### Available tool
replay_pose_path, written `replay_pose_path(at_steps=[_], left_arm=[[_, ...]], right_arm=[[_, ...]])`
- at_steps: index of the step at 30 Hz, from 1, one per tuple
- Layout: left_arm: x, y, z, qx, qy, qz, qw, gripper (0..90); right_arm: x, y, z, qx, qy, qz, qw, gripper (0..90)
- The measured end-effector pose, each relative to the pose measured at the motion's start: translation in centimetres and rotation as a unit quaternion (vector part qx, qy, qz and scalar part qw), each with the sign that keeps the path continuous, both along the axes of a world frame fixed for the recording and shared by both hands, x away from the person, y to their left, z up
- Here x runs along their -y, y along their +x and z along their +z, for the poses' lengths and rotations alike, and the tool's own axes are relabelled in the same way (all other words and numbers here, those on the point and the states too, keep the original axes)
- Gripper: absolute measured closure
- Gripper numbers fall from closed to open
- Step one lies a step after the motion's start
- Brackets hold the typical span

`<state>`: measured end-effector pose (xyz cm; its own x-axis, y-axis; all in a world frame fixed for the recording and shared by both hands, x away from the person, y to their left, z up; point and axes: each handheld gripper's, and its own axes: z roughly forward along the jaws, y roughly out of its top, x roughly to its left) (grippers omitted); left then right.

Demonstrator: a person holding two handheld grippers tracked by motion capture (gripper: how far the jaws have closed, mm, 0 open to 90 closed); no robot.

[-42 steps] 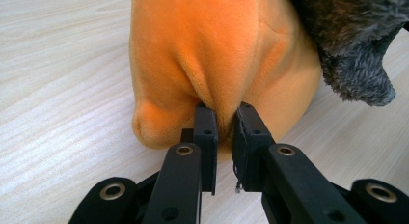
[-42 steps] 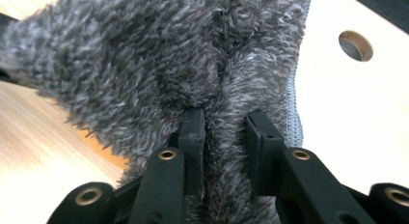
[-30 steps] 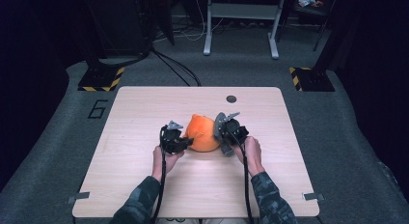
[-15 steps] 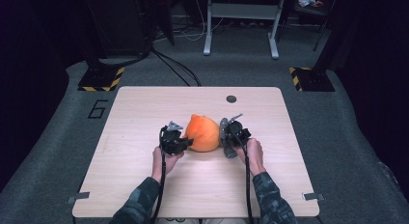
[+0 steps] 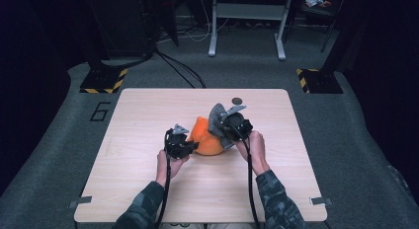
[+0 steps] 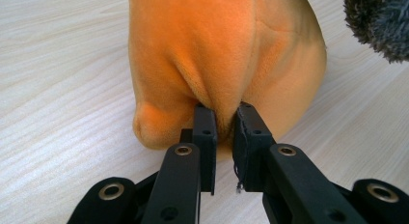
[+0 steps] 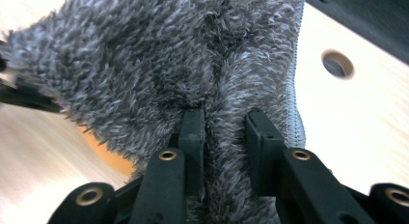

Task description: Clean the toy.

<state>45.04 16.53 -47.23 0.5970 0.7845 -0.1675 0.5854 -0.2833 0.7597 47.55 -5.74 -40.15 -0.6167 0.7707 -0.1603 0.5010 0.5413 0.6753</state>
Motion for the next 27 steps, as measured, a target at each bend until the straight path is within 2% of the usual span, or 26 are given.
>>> replay_pose_path(at_steps=[1,4,6,7,9,14,15,17,19,20,23,24,26,27], left_arm=[[0.1,0.0,0.1,0.001,0.006,-0.003,1.0,80.8],[0.3,-0.1,0.2,0.006,0.01,-0.007,0.9999,80.8],[0.4,-0.2,0.2,0.012,0.018,-0.01,0.9997,80.8],[0.5,-0.2,0.3,0.009,0.021,-0.011,0.9997,80.8],[0.4,-0.1,0.2,0.007,0.022,-0.008,0.9997,80.8],[0.3,0.0,0.1,0.006,0.016,-0.007,0.9998,80.8],[0.3,0.0,0.1,0.007,0.015,-0.007,0.9998,80.8],[0.2,0.0,0.0,0.004,0.011,-0.004,0.9999,80.7],[0.1,0.1,-0.1,0.002,0.013,-0.003,0.9999,80.7],[0.0,0.1,-0.1,0.002,0.013,-0.003,0.9999,80.7],[-0.1,0.2,-0.2,0.001,0.011,-0.001,0.9999,80.7],[-0.1,0.2,-0.2,0.001,0.011,-0.001,0.9999,80.7],[0.0,0.2,-0.2,0.002,0.011,0.0,0.9999,80.7],[0.0,0.2,-0.2,0.003,0.011,0.001,0.9999,80.7]], right_arm=[[-1.1,-0.1,0.3,0.007,-0.004,0.011,0.9999,71.3],[-2.2,0.0,0.2,0.016,-0.002,0.022,0.9996,71.3],[-2.9,0.0,-0.1,0.01,-0.007,0.023,0.9997,71.2],[-3.1,0.3,-0.3,0.01,-0.018,0.035,0.9992,71.1],[-3.4,0.4,-0.7,0.003,-0.029,0.029,0.9992,71.1],[-3.0,0.6,-0.9,0.003,-0.019,0.028,0.9994,71.0],[-2.9,0.4,-0.9,-0.011,-0.019,0.018,0.9996,71.1],[-2.3,0.5,-1.1,-0.01,-0.023,0.022,0.9994,71.0],[-1.9,0.3,-1.3,-0.025,-0.023,0.009,0.9994,71.0],[-1.6,0.5,-1.5,-0.017,-0.023,0.015,0.9995,71.1],[-0.7,0.5,-2.1,-0.03,-0.024,0.003,0.9993,71.1],[-0.4,0.4,-2.3,-0.041,-0.028,-0.004,0.9987,71.1],[0.2,0.6,-2.8,-0.042,-0.029,-0.007,0.9987,71.1],[0.4,0.6,-3.0,-0.049,-0.03,-0.014,0.9982,71.1]])
